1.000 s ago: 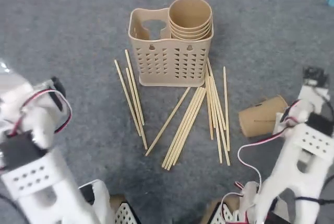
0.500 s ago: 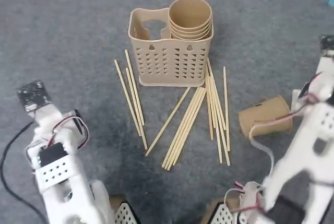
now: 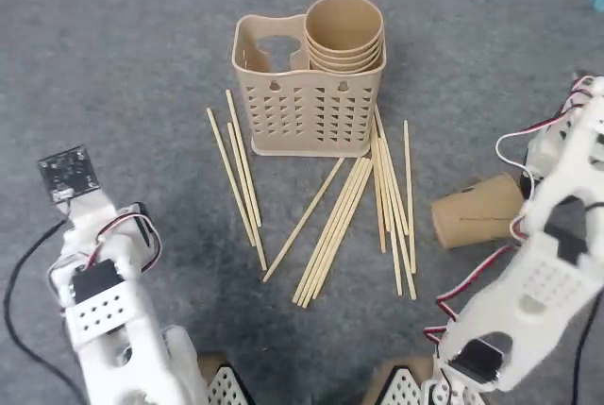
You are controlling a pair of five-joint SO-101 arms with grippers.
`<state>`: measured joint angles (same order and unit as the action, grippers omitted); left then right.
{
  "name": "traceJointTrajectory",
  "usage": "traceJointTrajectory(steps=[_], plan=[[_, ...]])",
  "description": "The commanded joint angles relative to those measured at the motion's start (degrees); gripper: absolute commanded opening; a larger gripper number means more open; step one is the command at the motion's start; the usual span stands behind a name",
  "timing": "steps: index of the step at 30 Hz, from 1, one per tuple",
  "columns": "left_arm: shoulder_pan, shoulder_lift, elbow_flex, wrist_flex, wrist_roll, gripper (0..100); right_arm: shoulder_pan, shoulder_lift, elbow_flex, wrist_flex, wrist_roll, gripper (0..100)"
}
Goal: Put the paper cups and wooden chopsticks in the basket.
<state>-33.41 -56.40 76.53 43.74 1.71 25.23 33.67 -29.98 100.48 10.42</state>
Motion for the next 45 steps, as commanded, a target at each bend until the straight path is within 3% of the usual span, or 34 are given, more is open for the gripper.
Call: traceJointTrajectory(steps=[1, 10, 20, 25, 29, 36, 41, 45], plan=[[-0.18, -1.76, -0.22, -1.49, -0.18, 16, -0.66, 2.15, -4.22, 2.33, -0.79, 2.4], [-0.18, -1.76, -0.22, -1.49, -0.18, 16, -5.76, -5.14, 1.58, 2.59, -0.79, 0.9], [-0.18, -1.76, -0.22, -1.49, -0.18, 16, -28.0, -30.99, 29.1, 2.33, -1.14, 0.9], [-0.18, -1.67, -0.22, -1.49, -0.18, 16, -33.36, -42.07, 34.02, 2.33, -3.43, 0.9], [-0.18, -1.49, -0.22, -1.49, -0.26, 16, -33.36, -48.75, 33.14, 2.42, -2.02, 3.3], [-0.26, -1.49, -0.13, -1.49, -0.26, 16, -26.42, -56.4, 31.56, 2.33, 5.27, 22.9], [-0.35, -1.49, -0.13, -1.49, -0.26, 16, -20.18, -56.66, 32.53, 2.24, 6.77, 21.1], [-0.26, -1.49, -0.13, -1.49, -0.26, 16, -19.12, -56.66, 38.07, -0.84, 6.68, 19.0]])
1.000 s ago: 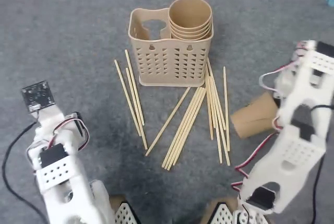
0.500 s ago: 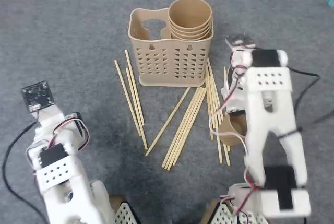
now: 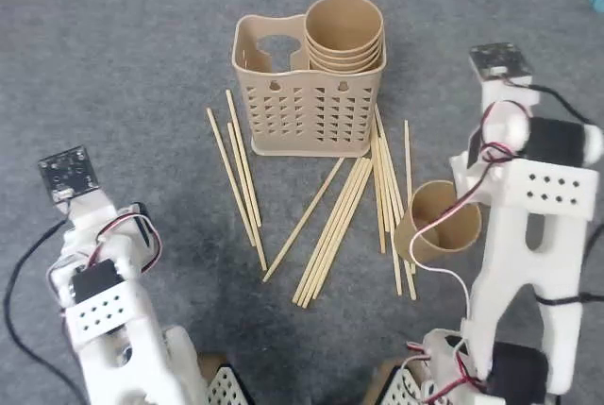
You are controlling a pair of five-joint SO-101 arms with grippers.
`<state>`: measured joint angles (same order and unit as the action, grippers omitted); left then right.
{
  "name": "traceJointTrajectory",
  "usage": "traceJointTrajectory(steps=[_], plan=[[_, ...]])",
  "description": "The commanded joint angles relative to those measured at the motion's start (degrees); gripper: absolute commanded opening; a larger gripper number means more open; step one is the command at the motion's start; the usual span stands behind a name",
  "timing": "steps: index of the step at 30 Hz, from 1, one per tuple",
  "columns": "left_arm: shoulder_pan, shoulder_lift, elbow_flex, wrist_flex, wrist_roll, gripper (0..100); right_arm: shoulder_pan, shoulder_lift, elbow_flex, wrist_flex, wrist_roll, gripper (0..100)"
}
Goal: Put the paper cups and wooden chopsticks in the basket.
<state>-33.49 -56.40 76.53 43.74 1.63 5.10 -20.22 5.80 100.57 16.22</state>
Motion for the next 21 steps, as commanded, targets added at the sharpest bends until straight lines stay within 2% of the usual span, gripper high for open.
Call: traceJointTrajectory(steps=[1, 11, 15, 19, 21], plan=[[-0.18, -1.49, -0.13, -1.49, -0.18, 16, 1.1, -2.77, 4.48, -2.68, 0.88, 18.5], [-0.26, -1.49, -0.04, -1.49, -0.18, 16, 1.01, -2.77, 24.0, -23.43, 0.7, 14.2], [-0.26, -1.49, -0.04, -1.49, -0.18, 16, 0.84, -2.77, 27.16, -26.07, 0.7, 10.3], [-0.26, -1.49, -0.04, -1.49, -0.18, 16, 0.84, -2.77, 26.29, -25.71, 0.7, 1.6], [-0.26, -1.49, -0.04, -1.49, -0.18, 16, 0.92, -2.77, 25.05, -25.36, 0.7, 0.9]])
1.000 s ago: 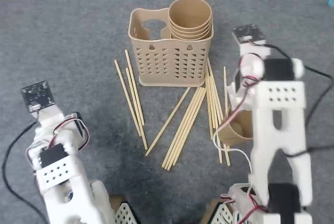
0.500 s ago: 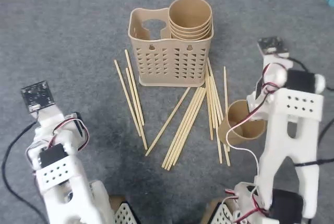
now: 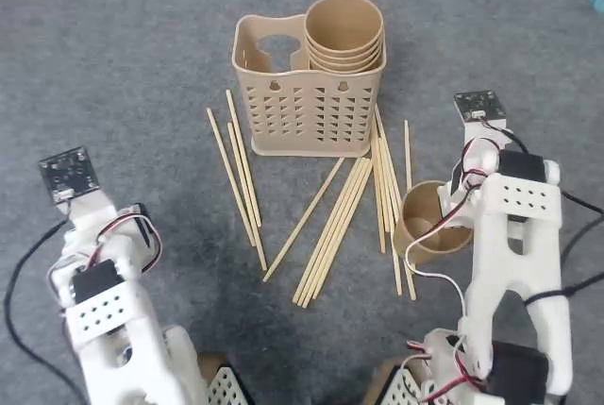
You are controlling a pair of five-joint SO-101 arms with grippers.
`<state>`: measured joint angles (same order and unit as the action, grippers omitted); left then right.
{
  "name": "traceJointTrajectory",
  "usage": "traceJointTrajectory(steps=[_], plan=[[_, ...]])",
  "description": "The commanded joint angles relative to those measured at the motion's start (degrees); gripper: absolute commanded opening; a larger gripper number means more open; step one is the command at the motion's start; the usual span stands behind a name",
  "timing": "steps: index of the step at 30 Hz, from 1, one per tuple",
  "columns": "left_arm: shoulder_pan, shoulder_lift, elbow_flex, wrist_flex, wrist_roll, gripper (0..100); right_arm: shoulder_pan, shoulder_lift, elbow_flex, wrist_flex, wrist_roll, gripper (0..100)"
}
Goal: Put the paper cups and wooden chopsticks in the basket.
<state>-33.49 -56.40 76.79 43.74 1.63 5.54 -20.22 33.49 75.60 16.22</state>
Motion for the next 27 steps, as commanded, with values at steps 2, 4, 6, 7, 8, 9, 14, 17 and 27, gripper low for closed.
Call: traceJointTrajectory(steps=[2, 4, 6, 7, 8, 9, 14, 17, 27], plan=[[-0.26, -1.49, -0.31, -1.49, -0.18, 16, 0.57, -2.77, -4.92, 0.84, 0.7, 0.7], [-0.26, -1.49, -0.31, -1.49, -0.18, 16, 0.57, -2.77, -8.35, 3.38, 0.7, 0.8], [-0.26, -1.49, -0.31, -1.49, -0.18, 16, 0.4, -2.77, -12.92, 6.64, -0.09, 0.8], [-0.26, -1.49, -0.31, -1.49, -0.18, 16, 0.31, -2.68, -15.56, 8.22, -1.14, 0.8], [-0.26, -1.49, -0.31, -1.49, -0.18, 16, 0.31, -2.68, -18.29, 9.89, -2.11, 0.8], [-0.26, -1.49, -0.31, -1.49, -0.18, 16, 0.22, -2.68, -21.36, 11.74, -2.81, 0.8], [-0.26, -1.49, -0.31, -1.49, -0.18, 16, -1.1, 1.45, -41.41, 21.23, -6.59, 0.8], [-0.35, -1.49, -0.31, -1.49, -0.18, 16, -1.1, 8.66, -56.7, 25.98, -10.37, 0.8], [-0.09, -1.85, 0.48, -1.76, -0.26, 16, -6.73, 29.76, -96.53, 26.68, -19.34, 0.8]])
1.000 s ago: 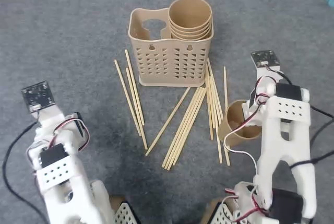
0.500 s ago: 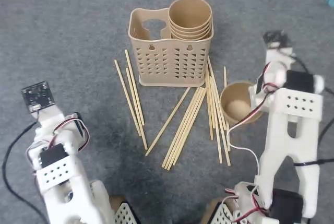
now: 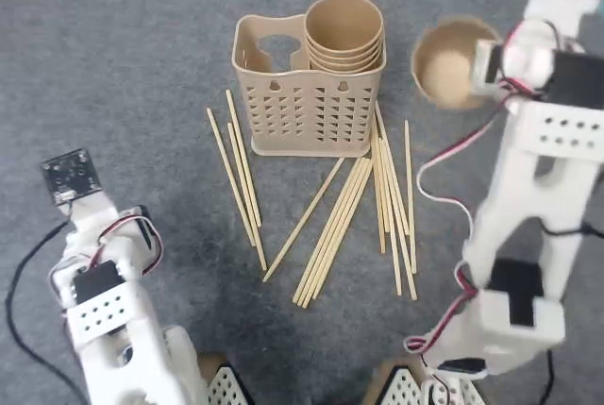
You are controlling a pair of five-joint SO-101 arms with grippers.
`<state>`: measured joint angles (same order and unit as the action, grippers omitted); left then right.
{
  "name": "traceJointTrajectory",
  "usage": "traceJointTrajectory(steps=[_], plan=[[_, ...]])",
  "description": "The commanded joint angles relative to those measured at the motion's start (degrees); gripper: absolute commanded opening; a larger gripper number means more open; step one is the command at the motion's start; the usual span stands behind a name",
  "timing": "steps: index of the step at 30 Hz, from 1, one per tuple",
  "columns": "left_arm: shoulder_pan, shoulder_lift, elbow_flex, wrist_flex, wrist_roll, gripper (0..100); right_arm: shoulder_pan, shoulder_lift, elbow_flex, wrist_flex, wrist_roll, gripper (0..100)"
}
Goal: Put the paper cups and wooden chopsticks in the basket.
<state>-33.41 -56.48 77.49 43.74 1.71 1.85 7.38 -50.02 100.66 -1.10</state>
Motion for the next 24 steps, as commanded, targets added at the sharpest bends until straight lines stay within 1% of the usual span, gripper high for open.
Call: traceJointTrajectory(steps=[1, 4, 7, 10, 15, 24], plan=[[-0.18, -1.67, -0.13, -2.64, -0.35, 16, -4.18, 3.47, -17.05, 1.19, -2.64, 0.8], [-0.18, -1.41, 0.31, -3.6, -0.35, 16, -7.43, 6.9, -27.96, -1.45, -3.25, 0.8], [-0.18, -1.76, 0.66, -3.87, -0.35, 16, -10.59, 9.19, -32.88, -5.49, -2.99, 0.9], [-0.18, -1.76, 0.66, -3.87, -0.35, 16, -13.32, 9.89, -32.0, -8.57, -2.99, 0.9], [-0.09, -1.76, 0.66, -3.87, -0.35, 16, -16.57, 10.33, -29.63, -8.66, -2.9, 0.9], [-0.09, -1.76, 0.66, -3.87, -0.35, 16, -16.31, 10.42, -19.52, -8.92, -2.9, 0.9]])
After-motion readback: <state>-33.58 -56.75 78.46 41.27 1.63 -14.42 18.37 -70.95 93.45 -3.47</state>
